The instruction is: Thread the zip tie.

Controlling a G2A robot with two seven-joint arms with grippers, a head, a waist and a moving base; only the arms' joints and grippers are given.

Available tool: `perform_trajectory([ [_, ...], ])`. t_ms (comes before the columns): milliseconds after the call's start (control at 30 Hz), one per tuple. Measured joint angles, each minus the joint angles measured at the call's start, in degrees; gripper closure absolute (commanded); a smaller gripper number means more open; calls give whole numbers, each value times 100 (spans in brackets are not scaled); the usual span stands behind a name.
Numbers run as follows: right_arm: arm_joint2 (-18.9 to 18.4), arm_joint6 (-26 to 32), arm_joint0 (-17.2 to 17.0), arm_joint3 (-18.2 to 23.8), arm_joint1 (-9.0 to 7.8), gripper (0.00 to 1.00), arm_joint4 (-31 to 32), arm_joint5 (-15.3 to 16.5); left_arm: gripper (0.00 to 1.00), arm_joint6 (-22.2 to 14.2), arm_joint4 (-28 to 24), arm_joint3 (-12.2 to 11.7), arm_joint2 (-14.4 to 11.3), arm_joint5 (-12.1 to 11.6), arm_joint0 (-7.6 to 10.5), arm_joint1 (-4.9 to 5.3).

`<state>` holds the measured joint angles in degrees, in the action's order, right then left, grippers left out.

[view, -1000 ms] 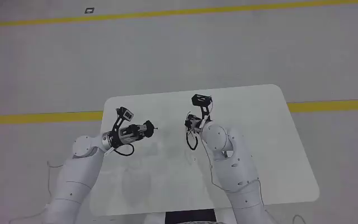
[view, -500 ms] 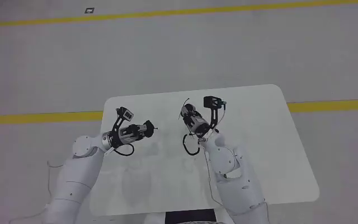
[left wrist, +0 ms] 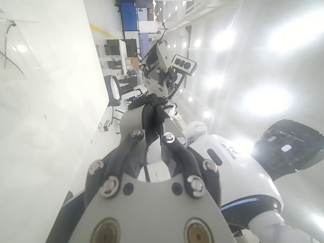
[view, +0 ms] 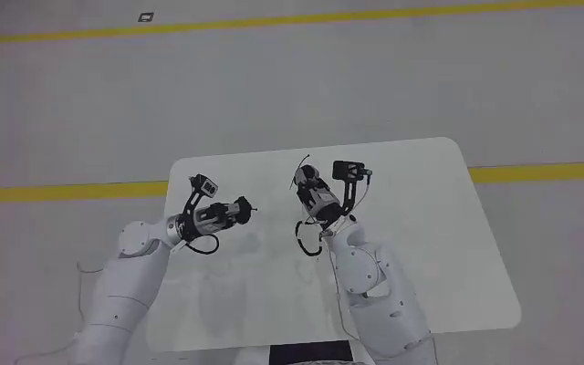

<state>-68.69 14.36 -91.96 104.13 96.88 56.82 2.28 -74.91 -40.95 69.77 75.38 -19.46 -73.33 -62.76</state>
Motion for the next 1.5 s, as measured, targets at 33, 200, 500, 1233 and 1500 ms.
perform_trajectory([
  [33,56,-184,-30,-18,-13,100,45,38,100,219,-48,60,-49,-1,-42,-24],
  [200,326,-1129,-145,-103,-89,100,399,-216,100,902,-63,174,-136,-2,-93,-131],
  [500,911,-2295,-227,-339,-275,100,490,-923,100,1433,438,334,-91,-2,-136,-336],
  [1233,1274,-2815,-78,-495,-370,100,459,-1154,100,1686,596,260,-274,-2,-155,-568],
  [1500,1378,-3050,67,-724,-343,100,401,-1588,100,1777,595,270,-383,-2,-116,-622],
])
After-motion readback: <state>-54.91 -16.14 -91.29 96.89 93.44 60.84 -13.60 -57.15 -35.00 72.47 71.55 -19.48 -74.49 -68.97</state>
